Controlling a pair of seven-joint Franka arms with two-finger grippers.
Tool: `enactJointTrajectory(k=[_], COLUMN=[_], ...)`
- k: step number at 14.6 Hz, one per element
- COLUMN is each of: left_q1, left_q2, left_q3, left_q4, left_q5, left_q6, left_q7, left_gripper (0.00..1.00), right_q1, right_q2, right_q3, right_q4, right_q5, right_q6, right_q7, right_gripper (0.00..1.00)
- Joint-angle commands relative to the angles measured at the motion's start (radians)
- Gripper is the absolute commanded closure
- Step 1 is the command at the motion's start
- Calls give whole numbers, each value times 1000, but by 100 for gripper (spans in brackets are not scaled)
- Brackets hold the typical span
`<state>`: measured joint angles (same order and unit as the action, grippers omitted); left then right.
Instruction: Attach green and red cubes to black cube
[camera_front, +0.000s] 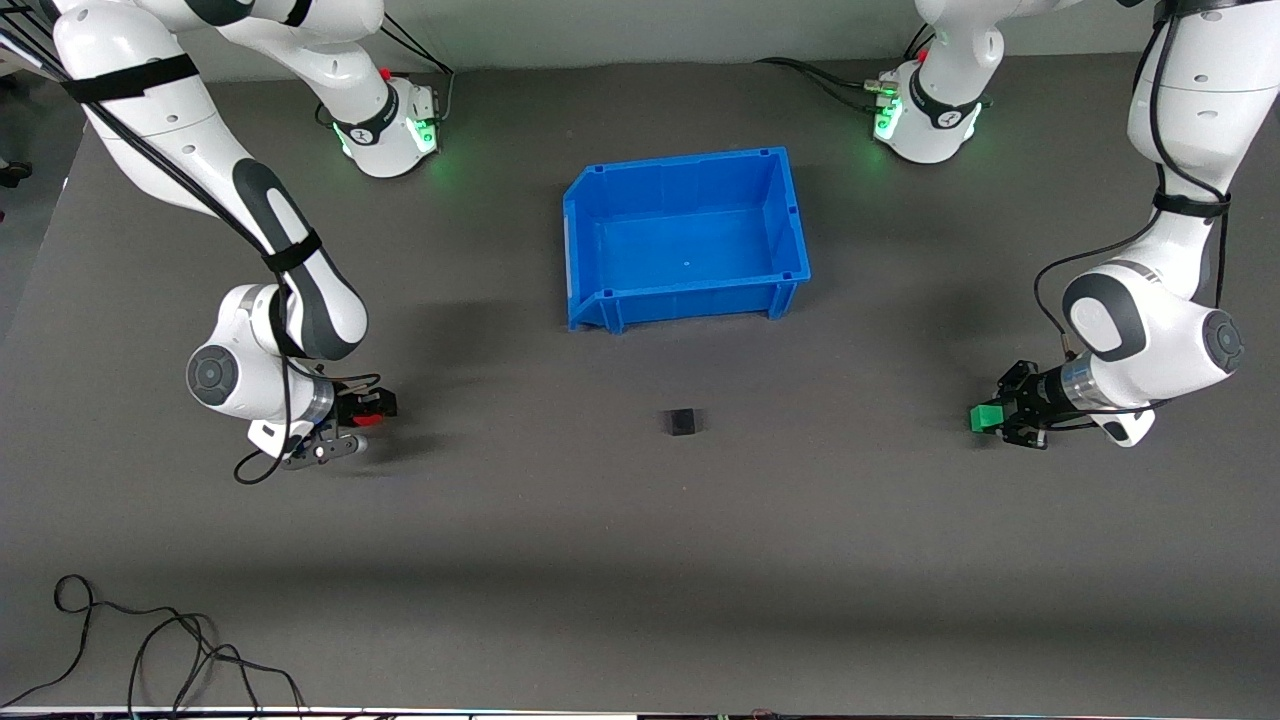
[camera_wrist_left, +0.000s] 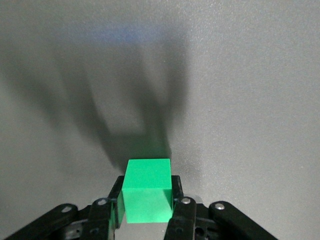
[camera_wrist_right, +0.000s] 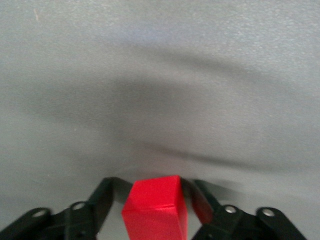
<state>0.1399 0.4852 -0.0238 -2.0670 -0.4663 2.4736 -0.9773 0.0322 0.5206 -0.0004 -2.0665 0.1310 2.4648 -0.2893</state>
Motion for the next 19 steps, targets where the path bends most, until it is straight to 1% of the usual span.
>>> enactJointTrajectory(k=[1, 2, 3, 6, 7, 8, 10, 11, 13, 14, 16, 17, 18, 19], left_q1=[-5, -5, -3, -3, -2, 3, 7, 7, 7, 6, -13, -41, -75, -107], left_q2=[-11, -11, -13, -14, -19, -23, -28, -28, -30, -31, -31, -33, -36, -37], left_q3=[2, 2, 2, 2, 2, 2, 4, 5, 5, 5, 2, 4, 4, 4], left_q4=[1, 1, 1, 4, 7, 17, 59, 76, 84, 85, 85, 85, 85, 85], left_q5=[-18, -18, -18, -18, -18, -18, -20, -20, -20, -20, -20, -20, -20, -20], left_q6=[-4, -4, -4, -7, -8, -27, -102, -134, -148, -148, -140, -134, -130, -128], left_q7=[9, 9, 6, 3, 0, -1, -14, -14, -17, -27, -63, -95, -137, -190], left_gripper=[90, 90, 90, 90, 90, 90, 90, 90, 90, 90, 90, 90, 90, 90], right_q1=[0, 1, 2, 0, 0, 8, 35, 67, 118, 138, 170, 185, 198, 227], right_q2=[-14, -13, -11, -13, -16, -22, -45, -50, -44, -39, -34, -28, -19, -10], right_q3=[3, 3, 3, 3, 3, 6, 26, 28, 28, 28, 28, 28, 28, 28], right_q4=[-12, -12, -10, -7, -3, 0, 22, 55, 138, 182, 250, 273, 290, 314], right_q5=[19, 19, 19, 19, 21, 21, 21, 21, 21, 21, 21, 21, 33, 63], right_q6=[-20, -20, -20, -20, -20, -21, -35, -62, -140, -177, -239, -243, -244, -244], right_q7=[8, 19, 22, 28, 71, 160, 411, 523, 744, 822, 942, 981, 1030, 1096], right_gripper=[66, 73, 77, 100, 100, 100, 100, 100, 100, 100, 100, 100, 100, 100])
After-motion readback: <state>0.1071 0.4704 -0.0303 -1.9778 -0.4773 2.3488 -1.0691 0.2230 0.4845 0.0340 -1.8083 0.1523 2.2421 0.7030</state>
